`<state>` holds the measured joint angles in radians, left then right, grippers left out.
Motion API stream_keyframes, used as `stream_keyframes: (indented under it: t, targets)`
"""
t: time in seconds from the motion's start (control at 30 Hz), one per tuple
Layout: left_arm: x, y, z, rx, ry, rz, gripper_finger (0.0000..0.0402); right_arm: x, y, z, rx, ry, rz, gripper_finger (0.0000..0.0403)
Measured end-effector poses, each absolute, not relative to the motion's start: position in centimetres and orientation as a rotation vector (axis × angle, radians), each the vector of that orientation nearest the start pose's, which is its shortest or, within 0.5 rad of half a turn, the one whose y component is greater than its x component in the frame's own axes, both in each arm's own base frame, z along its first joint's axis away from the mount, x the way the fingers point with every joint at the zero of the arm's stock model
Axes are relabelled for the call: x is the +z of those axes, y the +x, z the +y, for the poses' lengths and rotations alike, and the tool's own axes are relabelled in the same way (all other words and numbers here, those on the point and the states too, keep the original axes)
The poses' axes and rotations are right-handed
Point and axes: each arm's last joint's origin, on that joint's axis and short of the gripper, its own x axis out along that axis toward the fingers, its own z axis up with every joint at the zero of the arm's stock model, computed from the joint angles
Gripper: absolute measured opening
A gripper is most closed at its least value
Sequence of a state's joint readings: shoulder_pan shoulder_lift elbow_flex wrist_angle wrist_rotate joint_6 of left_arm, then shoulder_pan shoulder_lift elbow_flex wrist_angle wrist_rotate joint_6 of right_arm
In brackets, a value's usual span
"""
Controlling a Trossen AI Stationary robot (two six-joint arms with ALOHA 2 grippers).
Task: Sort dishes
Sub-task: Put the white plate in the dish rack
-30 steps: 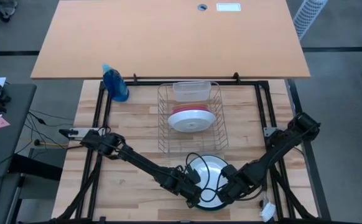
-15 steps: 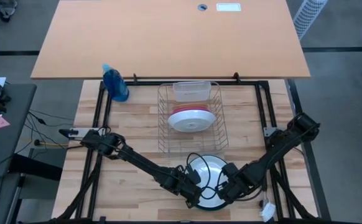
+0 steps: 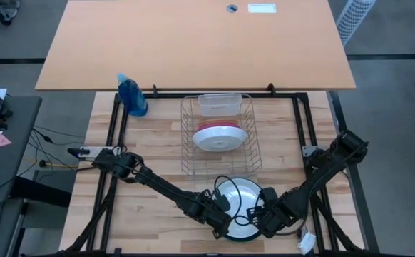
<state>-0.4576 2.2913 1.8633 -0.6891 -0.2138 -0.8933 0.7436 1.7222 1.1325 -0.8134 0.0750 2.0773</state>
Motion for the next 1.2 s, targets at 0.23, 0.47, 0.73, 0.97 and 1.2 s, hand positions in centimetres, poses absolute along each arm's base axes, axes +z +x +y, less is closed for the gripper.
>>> stream_keyframes:
  t: [0.23,0.47,0.73,0.97,1.2]
  targets:
    - [16.8,43.7,-20.8,0.242,-0.411,1.056,0.0093,17.2,22.5,21.5,-0.940,1.246,1.106,0.0151]
    - [16.8,43.6,-20.9,0.233,-0.406,1.068,0.0093,16.7,22.6,21.1,-0.904,1.213,1.004,0.0083]
    - [16.8,43.5,-21.0,0.214,-0.399,1.087,0.0093,16.9,22.5,21.3,-0.869,1.168,0.908,0.0016]
    - [18.1,43.7,-21.1,0.170,-0.344,1.127,0.0093,17.2,22.3,21.3,-0.848,1.155,0.910,0.0016]
    - [23.9,43.9,-21.4,0.147,-0.351,1.105,0.0093,19.4,21.9,20.4,-0.801,1.153,0.859,0.0004]
